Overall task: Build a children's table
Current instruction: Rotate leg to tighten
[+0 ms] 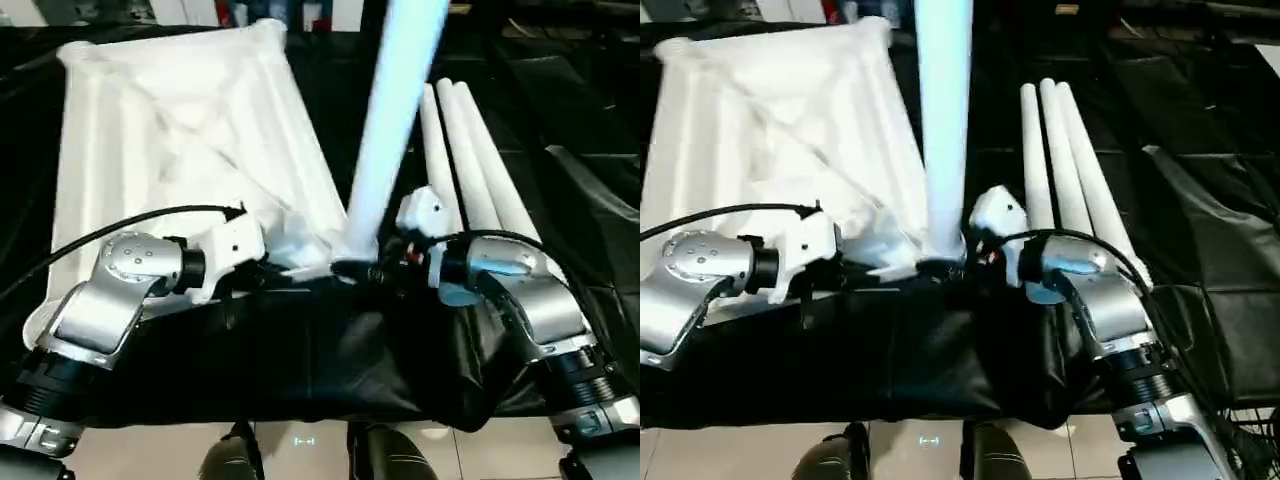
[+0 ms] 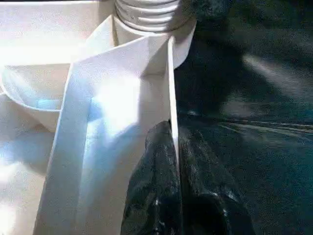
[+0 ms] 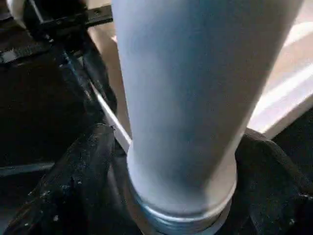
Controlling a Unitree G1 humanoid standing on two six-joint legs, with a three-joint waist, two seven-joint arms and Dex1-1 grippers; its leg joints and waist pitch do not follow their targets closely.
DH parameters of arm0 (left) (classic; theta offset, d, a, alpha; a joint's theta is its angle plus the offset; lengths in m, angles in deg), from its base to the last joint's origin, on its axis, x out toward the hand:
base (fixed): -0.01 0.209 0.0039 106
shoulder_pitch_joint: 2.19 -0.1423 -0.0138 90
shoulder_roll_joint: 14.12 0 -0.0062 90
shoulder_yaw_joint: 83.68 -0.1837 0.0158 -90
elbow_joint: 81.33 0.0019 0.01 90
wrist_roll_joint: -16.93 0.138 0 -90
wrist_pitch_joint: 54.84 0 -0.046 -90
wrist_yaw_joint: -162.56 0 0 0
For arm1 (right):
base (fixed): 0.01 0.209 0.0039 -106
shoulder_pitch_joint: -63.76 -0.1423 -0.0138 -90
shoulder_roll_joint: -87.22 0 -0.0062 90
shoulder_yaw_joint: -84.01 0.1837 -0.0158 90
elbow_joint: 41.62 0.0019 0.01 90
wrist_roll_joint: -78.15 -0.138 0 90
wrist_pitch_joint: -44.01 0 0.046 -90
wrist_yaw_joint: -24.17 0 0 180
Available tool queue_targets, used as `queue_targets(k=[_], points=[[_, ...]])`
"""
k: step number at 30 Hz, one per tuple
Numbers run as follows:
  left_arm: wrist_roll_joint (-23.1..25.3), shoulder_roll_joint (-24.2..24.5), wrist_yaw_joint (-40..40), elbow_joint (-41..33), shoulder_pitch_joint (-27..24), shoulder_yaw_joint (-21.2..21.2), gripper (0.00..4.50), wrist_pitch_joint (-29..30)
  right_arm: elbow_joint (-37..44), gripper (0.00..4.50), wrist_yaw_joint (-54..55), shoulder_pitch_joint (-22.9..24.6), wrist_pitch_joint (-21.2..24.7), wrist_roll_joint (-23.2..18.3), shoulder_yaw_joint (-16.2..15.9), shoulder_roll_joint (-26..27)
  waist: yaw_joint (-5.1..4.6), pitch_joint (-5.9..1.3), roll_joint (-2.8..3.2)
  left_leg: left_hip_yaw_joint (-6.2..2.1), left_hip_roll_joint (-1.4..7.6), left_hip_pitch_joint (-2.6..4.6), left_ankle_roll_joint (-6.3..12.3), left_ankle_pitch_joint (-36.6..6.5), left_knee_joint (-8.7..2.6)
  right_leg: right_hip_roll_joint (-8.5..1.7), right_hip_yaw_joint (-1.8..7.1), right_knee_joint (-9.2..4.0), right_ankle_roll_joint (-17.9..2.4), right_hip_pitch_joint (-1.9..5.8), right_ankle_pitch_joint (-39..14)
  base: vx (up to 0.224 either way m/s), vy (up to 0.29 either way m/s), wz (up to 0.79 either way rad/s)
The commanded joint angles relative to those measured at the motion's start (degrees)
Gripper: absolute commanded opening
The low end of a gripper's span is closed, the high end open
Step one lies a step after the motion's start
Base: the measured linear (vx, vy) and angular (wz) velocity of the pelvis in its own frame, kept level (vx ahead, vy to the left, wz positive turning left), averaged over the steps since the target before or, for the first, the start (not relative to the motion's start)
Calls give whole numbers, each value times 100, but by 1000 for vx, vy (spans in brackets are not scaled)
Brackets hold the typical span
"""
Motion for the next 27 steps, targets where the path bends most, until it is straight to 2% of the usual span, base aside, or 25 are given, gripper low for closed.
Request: queue_targets(k=[1, 3, 9, 11, 14, 17, 22, 27], points=[[-6, -2, -200, 24, -191, -345, 0, 58, -6, 378, -114, -33, -123, 46, -117, -37, 3, -420, 3, -6, 140, 109, 757, -421, -226, -311, 200, -160, -1689, 413, 93, 0, 0, 0], [-11, -11, -199, 14, -187, -347, 0, 63, -27, 378, -144, -29, -206, 117, -210, -39, 4, -423, 3, -8, 142, 119, 653, -557, -225, -322, 209, -178, -1630, 403, -241, 0, 0, 0], [-43, 19, -258, 40, -206, -329, 0, -34, -24, 378, -239, -1, -229, 163, -310, -59, 13, -450, -12, -12, 128, 102, 651, -467, -199, -316, 221, -149, -1593, 411, -140, 0, 0, 0], [-37, 31, -281, 51, -210, -321, 0, -50, -80, 350, -285, -13, -260, 193, -321, -63, 10, -461, -17, -8, 119, 98, 677, -421, -187, -309, 220, -138, -1603, 417, -59, 0, 0, 0], [-42, 51, -282, 58, -210, -328, 0, -61, -145, 340, -302, -29, -327, 225, -347, -80, 13, -465, -17, -8, 116, 94, 712, -390, -177, -307, 222, -127, -1618, 417, -13, 0, 0, 0], [-40, 61, -273, 65, -209, -338, 0, -72, -187, 305, -278, -42, -377, 253, -369, -77, 11, -454, -20, -15, 120, 87, 684, -500, -176, -311, 218, -143, -1601, 411, -223, 0, 0, 0], [-28, 63, -279, 81, -204, -338, 0, -82, -226, 277, -271, -40, -439, 320, -428, -67, 12, -439, -24, -22, 122, 94, 574, -692, -182, -315, 222, -175, -1502, 390, -631, 0, 0, 0], [-20, 53, -270, 89, -202, -335, 0, -72, -258, 273, -268, -26, -469, 362, -432, -48, 11, -457, -36, -17, 112, 85, 616, -554, -168, -304, 223, -147, -1510, 399, -429, 0, 0, 0]])
